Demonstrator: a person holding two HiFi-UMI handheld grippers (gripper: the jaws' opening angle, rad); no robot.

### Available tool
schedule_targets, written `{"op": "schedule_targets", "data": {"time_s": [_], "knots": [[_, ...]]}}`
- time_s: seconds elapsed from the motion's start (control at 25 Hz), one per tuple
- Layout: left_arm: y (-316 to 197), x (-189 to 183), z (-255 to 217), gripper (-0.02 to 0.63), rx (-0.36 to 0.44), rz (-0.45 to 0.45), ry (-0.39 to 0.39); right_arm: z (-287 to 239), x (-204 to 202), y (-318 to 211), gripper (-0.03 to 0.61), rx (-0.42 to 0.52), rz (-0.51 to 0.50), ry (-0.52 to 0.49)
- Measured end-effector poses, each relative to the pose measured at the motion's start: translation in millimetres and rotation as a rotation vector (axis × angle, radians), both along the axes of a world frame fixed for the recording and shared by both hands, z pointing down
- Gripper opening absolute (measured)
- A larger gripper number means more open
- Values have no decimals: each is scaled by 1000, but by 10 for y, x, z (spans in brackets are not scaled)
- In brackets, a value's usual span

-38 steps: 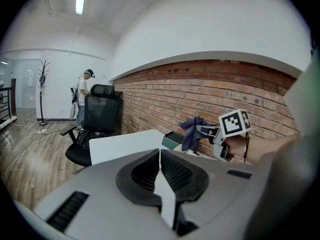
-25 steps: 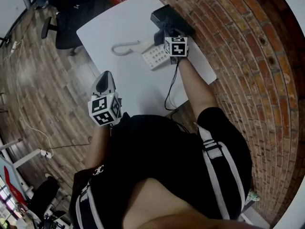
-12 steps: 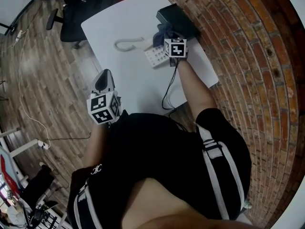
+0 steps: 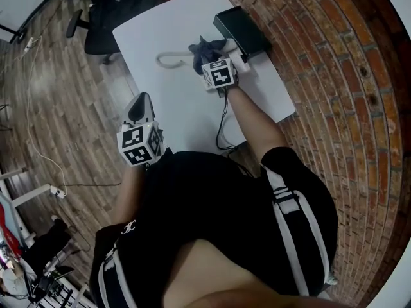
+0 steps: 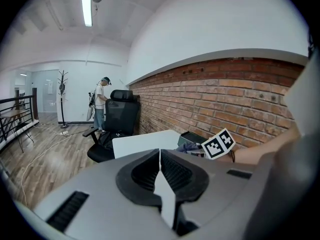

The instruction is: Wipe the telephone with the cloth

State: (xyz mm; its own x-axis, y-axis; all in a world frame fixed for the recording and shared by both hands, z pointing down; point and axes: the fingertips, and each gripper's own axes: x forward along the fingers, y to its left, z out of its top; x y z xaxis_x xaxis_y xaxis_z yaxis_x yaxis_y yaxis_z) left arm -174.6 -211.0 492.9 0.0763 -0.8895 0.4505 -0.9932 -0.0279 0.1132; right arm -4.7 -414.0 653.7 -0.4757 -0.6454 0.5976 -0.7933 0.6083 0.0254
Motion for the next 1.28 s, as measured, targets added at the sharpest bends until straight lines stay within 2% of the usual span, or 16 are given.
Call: {"op": "schedule_targets", "data": {"time_s": [0.28,0.72,1.04,1.28], "knots": [[64,32,-14,7,5,-1,6,136,-224,383,72,-45,-103,56],[115,59,-50,7,20,12,15,322,-287,765,72,-105,-172,125],[96,89,-42,8,22,32,26,339,-14,683,74,-112,-106,174],[78,122,-48,8,22,52,28,288,347,489,74,-91,-2,208]]}}
